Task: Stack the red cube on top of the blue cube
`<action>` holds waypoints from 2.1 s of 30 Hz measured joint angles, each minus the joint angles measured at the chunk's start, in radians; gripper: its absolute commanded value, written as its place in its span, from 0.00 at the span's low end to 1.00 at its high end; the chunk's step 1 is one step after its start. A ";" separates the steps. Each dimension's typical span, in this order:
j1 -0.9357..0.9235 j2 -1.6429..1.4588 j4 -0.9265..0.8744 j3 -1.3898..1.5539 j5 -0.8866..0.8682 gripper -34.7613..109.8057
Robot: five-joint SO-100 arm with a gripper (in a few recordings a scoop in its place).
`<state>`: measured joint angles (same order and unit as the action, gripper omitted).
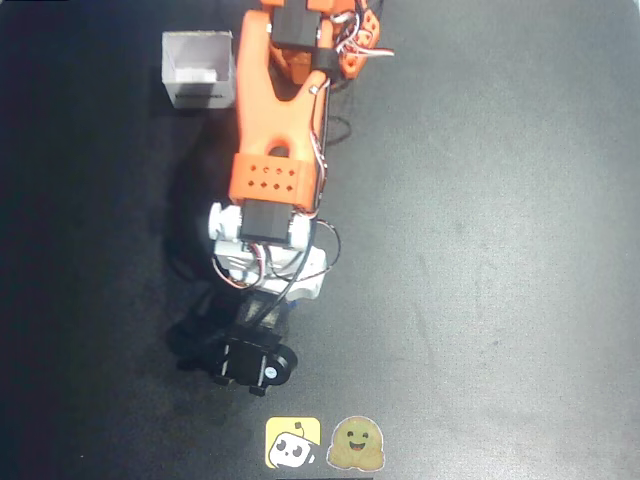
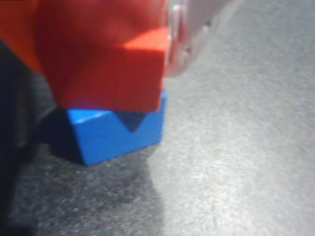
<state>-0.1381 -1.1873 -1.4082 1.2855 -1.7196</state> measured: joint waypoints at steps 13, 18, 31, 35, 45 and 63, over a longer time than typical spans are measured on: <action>0.003 0.000 0.000 0.000 0.037 0.32; 0.012 0.000 0.000 0.000 0.037 0.38; 0.017 0.002 -0.003 0.000 0.035 0.42; 0.017 -0.028 -0.034 0.000 0.040 0.41; 0.031 -0.276 -0.086 0.041 0.089 0.24; 0.120 -1.112 0.437 1.143 0.158 0.24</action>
<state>-0.0184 -2.2994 -0.9710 2.4283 -1.5616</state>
